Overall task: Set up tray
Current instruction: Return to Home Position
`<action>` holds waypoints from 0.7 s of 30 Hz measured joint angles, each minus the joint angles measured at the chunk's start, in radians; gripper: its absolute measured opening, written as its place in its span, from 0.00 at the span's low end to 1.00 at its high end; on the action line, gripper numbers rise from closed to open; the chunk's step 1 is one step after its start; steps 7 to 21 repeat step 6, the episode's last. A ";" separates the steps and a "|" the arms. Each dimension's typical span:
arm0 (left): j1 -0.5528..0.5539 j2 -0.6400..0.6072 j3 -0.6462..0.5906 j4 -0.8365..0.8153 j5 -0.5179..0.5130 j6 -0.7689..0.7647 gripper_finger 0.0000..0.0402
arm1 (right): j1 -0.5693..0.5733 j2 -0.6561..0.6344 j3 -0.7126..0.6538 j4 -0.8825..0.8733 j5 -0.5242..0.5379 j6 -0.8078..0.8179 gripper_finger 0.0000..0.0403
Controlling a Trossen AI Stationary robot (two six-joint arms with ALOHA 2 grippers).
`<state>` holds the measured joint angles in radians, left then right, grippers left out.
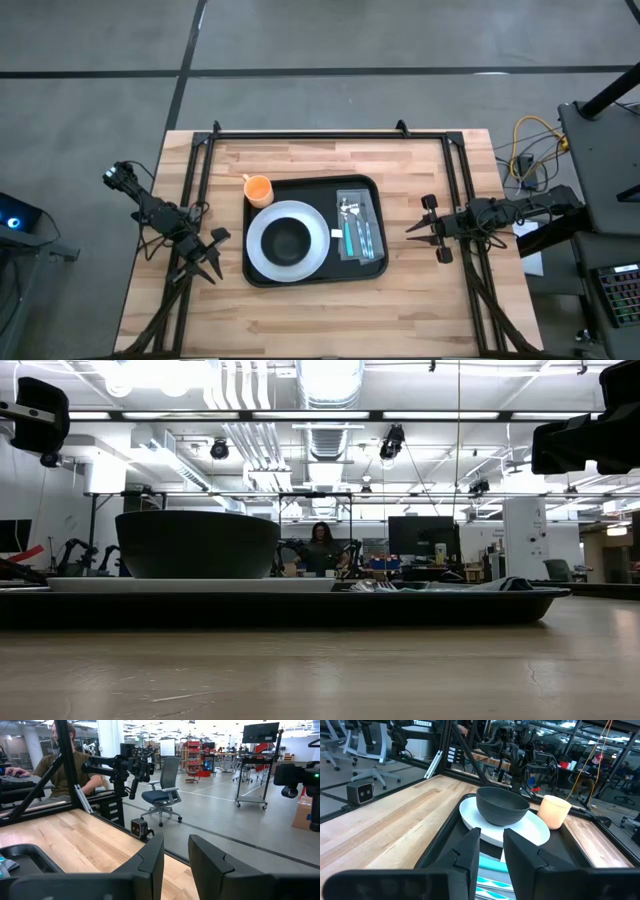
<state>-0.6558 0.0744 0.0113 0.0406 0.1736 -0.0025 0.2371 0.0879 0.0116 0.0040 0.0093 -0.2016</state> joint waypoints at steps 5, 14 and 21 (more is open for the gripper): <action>0.000 0.000 0.000 0.000 0.000 0.000 0.18 | 0.000 0.000 0.000 0.000 0.000 0.000 0.20; 0.000 0.000 0.000 0.000 0.000 0.000 0.18 | 0.000 0.000 0.000 0.000 0.000 0.000 0.20; 0.000 0.000 0.000 0.000 0.000 0.000 0.18 | 0.000 0.000 0.000 0.000 0.000 0.000 0.20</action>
